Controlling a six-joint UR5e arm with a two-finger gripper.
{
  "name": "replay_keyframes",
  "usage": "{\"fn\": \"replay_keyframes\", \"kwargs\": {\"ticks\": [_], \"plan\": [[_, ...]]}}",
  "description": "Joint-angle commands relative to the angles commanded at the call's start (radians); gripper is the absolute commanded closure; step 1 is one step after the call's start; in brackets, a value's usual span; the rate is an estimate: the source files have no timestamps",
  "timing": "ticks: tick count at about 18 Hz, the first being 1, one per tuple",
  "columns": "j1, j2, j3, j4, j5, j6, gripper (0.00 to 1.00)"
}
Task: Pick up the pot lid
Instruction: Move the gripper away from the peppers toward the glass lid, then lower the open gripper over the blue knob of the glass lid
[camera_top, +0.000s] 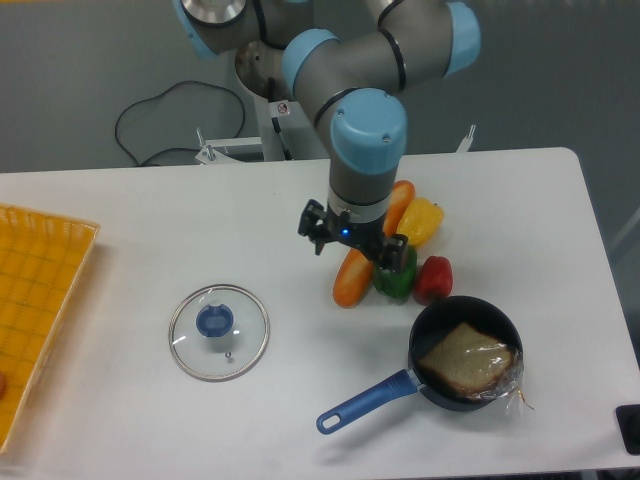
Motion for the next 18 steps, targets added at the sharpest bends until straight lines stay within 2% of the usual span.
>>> {"fn": "replay_keyframes", "kwargs": {"ticks": [6, 12, 18], "plan": [[-0.038, 0.003, -0.034, 0.011, 0.000, -0.109, 0.00], [-0.147, -0.055, -0.046, 0.093, 0.058, -0.238, 0.00], [-0.175, -0.072, -0.069, 0.161, 0.052, -0.279, 0.00]]}}
